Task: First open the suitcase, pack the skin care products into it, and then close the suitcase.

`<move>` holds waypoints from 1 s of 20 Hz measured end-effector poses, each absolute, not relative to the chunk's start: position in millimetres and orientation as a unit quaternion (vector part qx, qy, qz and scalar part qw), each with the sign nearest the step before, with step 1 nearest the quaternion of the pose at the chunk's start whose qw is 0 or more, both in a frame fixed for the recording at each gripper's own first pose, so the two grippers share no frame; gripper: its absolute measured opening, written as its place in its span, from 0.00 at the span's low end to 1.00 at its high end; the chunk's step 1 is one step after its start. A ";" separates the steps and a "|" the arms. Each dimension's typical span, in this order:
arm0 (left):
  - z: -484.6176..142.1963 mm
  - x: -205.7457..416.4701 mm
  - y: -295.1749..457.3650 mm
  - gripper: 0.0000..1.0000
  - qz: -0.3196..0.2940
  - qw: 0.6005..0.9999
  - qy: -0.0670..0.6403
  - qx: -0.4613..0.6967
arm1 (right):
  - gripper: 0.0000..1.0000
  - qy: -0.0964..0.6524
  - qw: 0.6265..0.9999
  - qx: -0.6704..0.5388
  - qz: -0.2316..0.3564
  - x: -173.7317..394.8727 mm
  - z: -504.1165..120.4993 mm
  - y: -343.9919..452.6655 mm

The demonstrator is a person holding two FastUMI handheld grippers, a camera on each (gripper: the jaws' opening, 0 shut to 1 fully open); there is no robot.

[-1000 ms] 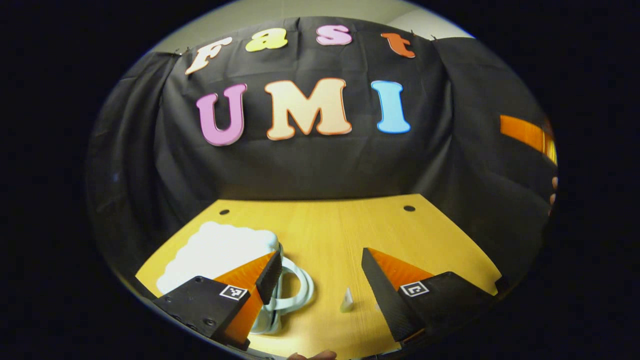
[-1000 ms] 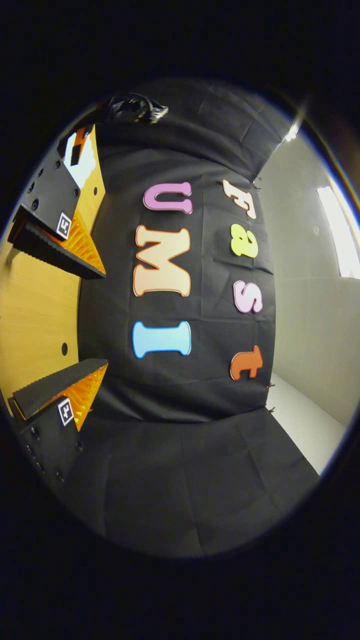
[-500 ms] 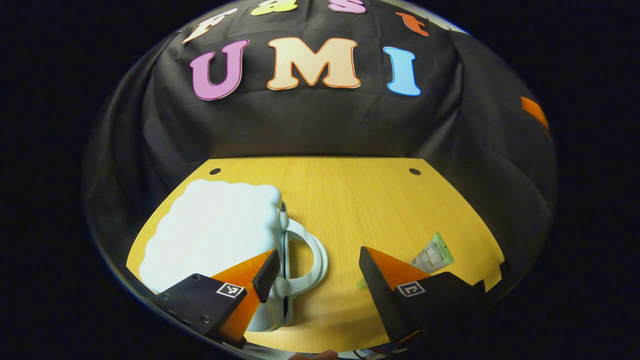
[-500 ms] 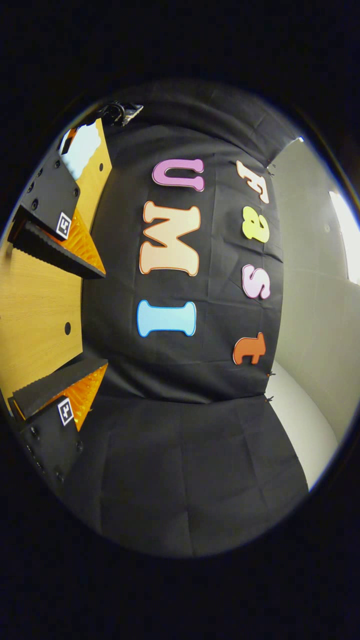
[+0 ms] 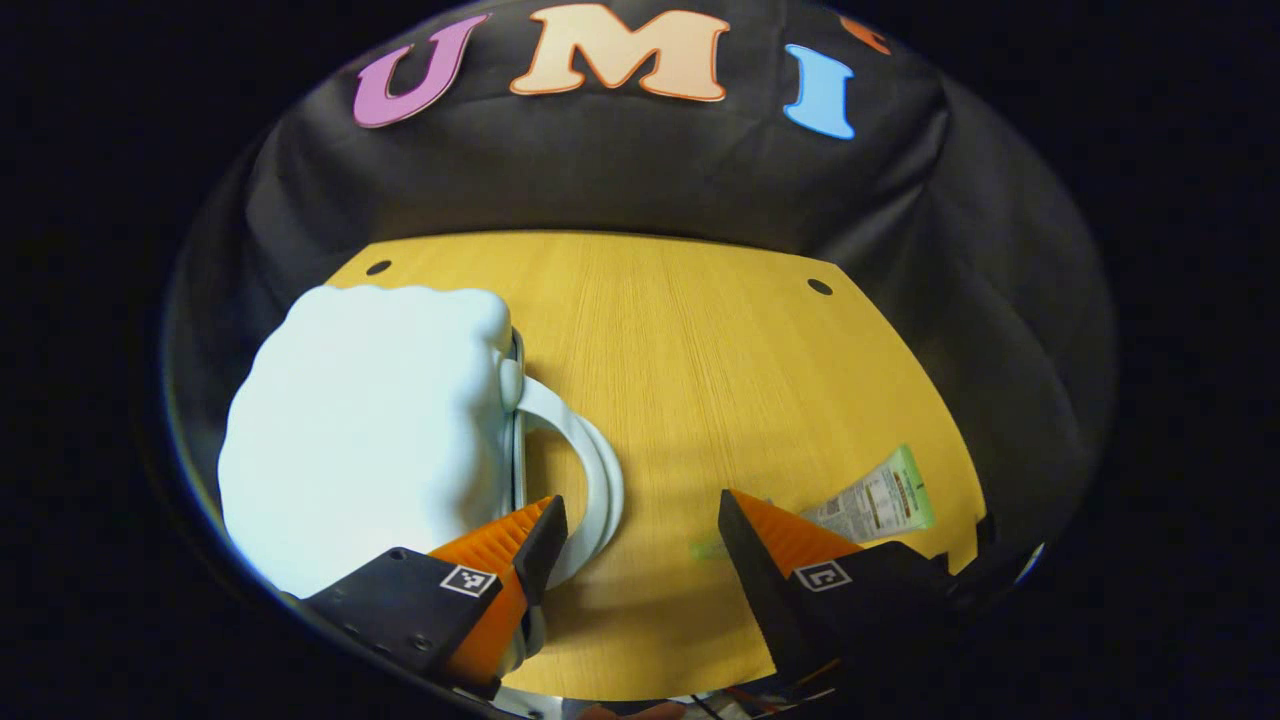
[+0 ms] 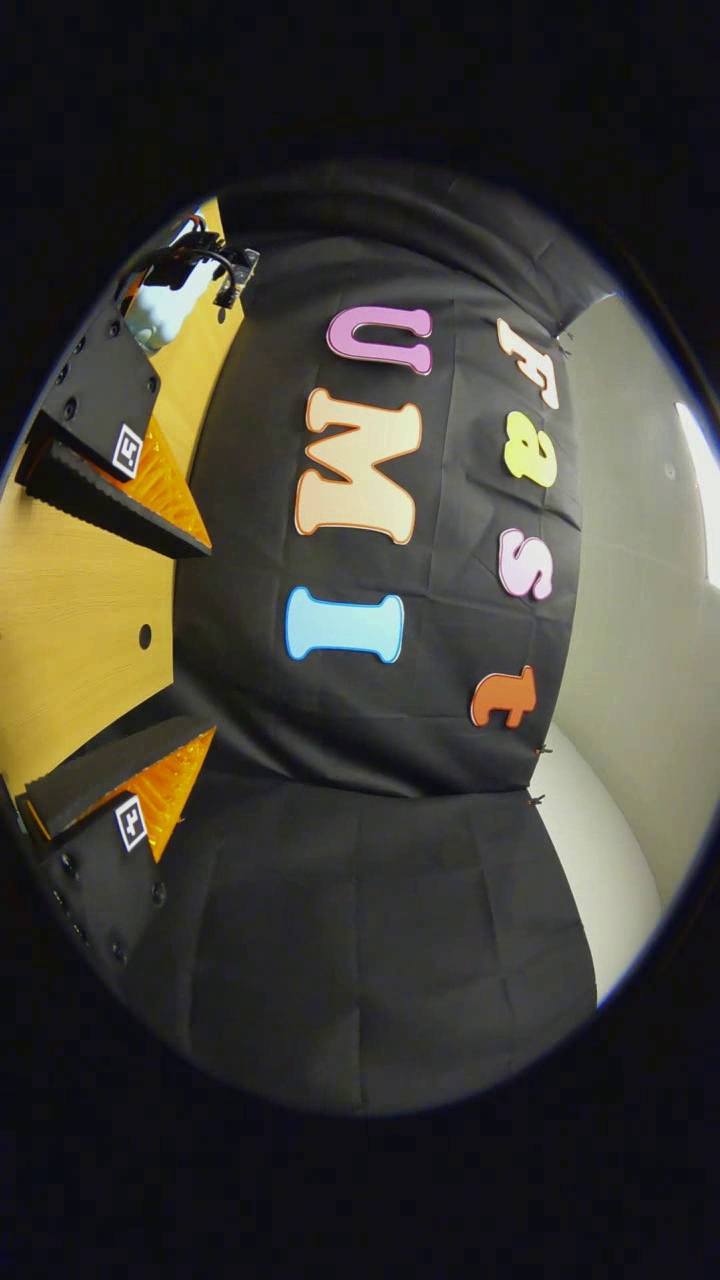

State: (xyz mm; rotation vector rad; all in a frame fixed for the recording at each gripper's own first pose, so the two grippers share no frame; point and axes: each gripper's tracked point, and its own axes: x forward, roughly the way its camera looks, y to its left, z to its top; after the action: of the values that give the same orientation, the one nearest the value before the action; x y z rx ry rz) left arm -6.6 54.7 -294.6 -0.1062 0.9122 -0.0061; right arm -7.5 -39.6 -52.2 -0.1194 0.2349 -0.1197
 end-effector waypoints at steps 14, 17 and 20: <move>-314.6 30.3 58.9 0.90 0.031 0.855 0.513 -0.072 | 0.98 0.111 0.988 -0.086 -0.057 -11.7 -49.0 -41.6; -328.4 34.4 58.5 0.89 0.042 0.842 0.532 -0.086 | 0.99 0.107 0.988 -0.093 -0.058 -9.5 -48.1 -43.9; -332.6 34.8 63.5 0.84 0.054 0.833 0.547 -0.070 | 0.98 0.109 0.988 -0.093 -0.058 -10.5 -49.4 -44.1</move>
State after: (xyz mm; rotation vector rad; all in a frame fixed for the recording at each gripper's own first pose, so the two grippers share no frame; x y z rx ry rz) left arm 34.8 63.5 -332.6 -0.1481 1.1590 0.1145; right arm -10.5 -44.1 -49.4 -0.1861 0.2188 -0.1168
